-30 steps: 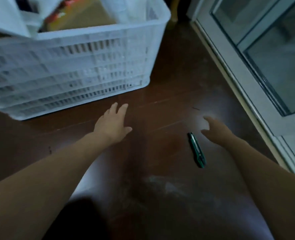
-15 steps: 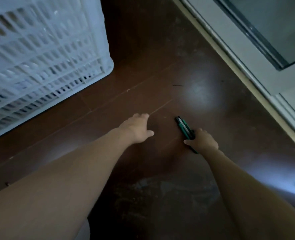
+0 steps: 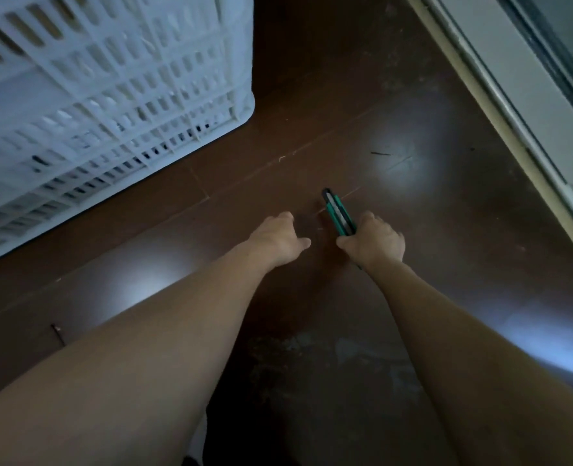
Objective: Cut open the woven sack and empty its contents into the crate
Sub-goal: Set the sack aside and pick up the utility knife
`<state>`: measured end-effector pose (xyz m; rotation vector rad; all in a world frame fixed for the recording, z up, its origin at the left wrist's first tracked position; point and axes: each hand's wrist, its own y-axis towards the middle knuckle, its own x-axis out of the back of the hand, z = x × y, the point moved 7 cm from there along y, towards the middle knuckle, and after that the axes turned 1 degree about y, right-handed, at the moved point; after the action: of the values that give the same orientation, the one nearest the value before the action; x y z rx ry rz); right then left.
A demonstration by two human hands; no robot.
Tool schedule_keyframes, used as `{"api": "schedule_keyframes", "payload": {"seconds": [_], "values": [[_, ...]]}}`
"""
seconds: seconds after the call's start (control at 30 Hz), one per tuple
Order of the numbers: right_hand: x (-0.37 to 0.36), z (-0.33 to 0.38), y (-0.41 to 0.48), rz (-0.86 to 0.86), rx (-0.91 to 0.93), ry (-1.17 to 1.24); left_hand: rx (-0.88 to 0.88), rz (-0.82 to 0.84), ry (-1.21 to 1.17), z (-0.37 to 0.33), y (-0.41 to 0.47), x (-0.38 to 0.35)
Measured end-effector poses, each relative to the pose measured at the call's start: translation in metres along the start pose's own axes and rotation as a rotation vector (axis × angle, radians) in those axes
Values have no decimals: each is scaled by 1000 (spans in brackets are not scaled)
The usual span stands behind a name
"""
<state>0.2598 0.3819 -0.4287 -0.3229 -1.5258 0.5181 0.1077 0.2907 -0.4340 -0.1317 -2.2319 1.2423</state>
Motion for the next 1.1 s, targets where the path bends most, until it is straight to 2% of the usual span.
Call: {"api": "schedule_keyframes", "payload": {"seconds": [0.13, 0.27, 0.5, 0.67, 0.83, 1.0, 1.1], "values": [[31, 26, -27, -3, 34, -21, 65, 31, -123, 24, -40, 10], [92, 43, -77, 1, 51, -55, 91, 39, -212, 24, -112, 41], [285, 91, -194, -59, 77, 49, -10, -1, -271, -54, -281, 168], [441, 145, -264, -160, 107, 114, -82, -148, -249, -107, -397, 301], [577, 227, -296, -299, 227, 180, -123, -337, -315, -117, -482, 437], [666, 330, -302, -339, 384, 159, -130, -520, -376, -92, -531, 556], [696, 401, -291, -321, 453, 64, -102, -624, -451, -67, -539, 608]]}}
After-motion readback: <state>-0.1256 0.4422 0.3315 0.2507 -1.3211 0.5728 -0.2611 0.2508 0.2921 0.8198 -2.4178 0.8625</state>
